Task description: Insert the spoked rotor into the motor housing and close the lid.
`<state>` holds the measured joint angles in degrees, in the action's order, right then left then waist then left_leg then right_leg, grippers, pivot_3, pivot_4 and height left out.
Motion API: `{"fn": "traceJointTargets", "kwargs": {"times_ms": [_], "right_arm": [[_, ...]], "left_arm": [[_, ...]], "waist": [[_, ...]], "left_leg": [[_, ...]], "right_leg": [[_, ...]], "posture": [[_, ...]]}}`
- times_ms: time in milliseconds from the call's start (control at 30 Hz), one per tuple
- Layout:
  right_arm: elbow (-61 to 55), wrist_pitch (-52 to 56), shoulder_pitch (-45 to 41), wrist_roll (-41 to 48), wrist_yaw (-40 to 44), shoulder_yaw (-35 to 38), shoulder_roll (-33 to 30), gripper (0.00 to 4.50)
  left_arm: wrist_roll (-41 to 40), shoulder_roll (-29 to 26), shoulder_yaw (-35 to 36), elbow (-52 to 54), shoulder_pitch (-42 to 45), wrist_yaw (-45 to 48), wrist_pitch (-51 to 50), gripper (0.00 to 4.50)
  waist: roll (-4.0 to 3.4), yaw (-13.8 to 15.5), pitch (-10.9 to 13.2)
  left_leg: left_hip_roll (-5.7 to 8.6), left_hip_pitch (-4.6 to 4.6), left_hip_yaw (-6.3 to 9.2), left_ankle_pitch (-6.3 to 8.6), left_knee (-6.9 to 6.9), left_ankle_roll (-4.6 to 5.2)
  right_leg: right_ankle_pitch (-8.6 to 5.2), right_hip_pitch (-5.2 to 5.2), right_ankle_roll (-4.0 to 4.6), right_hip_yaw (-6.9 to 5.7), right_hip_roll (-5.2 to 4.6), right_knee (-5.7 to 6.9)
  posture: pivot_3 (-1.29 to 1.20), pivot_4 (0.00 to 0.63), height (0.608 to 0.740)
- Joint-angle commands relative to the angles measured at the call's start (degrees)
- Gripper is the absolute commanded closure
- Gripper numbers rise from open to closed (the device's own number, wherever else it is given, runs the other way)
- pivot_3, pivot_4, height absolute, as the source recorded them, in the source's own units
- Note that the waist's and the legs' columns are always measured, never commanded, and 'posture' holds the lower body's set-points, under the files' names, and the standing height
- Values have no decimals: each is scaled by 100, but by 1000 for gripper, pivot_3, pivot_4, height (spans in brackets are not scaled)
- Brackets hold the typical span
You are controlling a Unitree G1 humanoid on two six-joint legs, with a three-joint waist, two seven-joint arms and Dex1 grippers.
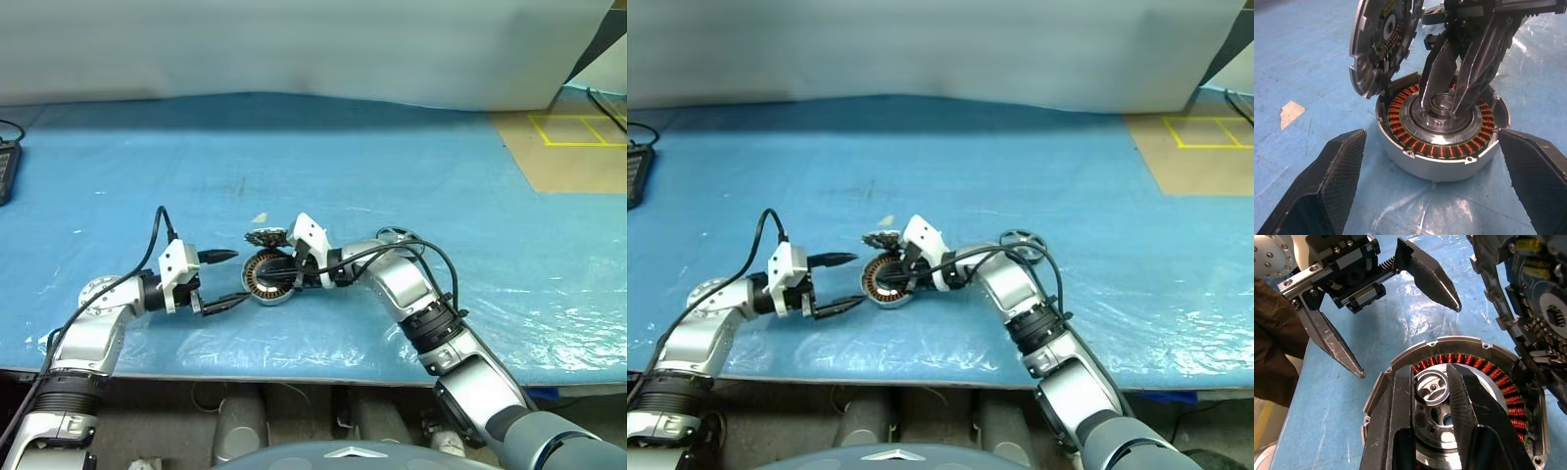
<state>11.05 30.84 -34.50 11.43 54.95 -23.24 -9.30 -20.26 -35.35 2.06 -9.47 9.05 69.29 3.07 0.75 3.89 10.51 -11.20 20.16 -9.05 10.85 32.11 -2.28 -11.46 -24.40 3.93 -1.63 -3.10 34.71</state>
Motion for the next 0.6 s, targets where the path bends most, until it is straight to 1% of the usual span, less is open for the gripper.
{"fn": "traceJointTargets", "kwargs": {"times_ms": [33, 67, 167, 233, 267, 533, 600], "right_arm": [[-43, 29, 24, 61, 50, 19, 28, 3221], [-46, 34, 23, 60, 58, 19, 20, 2975], [-50, -30, 16, 35, 75, 8, 3, 1940], [-40, -84, 12, 12, 45, 28, 5, 1395], [-50, -119, 16, -12, 14, 33, 0, 1041], [-71, -96, 36, 73, 26, 87, 9, 1041], [-65, -93, 29, 103, 41, 105, 29, 1418]], "left_arm": [[-26, -82, 141, -82, 35, 38, 182, 0], [-19, -82, 137, -121, 48, 41, 207, 0], [-2, -76, 123, -228, 85, 58, 278, 0], [15, -68, 111, -310, 117, 70, 331, 0], [25, -60, 104, -361, 134, 78, 369, 0], [64, -54, 69, -591, 200, 114, 539, 0], [70, -57, 67, -590, 211, 110, 535, 0]], "waist": [[0, 0, 0], [0, 0, 0], [0, 1, 0], [0, 1, 0], [0, 1, 0], [0, 2, 0], [0, 2, 0]], "left_leg": [[0, 0, 0, 0, 0, 1], [0, -1, 0, 0, 0, 0], [0, -1, 0, 0, 0, 0], [0, -1, 0, 0, 0, 0], [0, -1, 0, 0, 0, 0], [0, -1, 0, 0, 0, -1], [0, -1, 0, 0, 0, -1]], "right_leg": [[0, 0, 0, 0, 0, 0], [0, 0, 0, 0, 0, 0], [0, 0, 0, 0, 0, 0], [0, 0, 0, 0, 0, 0], [0, 0, 0, 0, 0, 1], [0, 0, 0, 1, 0, 1], [0, 0, 0, 0, 0, 1]], "posture": [[0, 150, 740], [0, 150, 740], [0, 150, 740], [0, 150, 740], [0, 150, 740], [0, 150, 740], [0, 150, 740]]}}
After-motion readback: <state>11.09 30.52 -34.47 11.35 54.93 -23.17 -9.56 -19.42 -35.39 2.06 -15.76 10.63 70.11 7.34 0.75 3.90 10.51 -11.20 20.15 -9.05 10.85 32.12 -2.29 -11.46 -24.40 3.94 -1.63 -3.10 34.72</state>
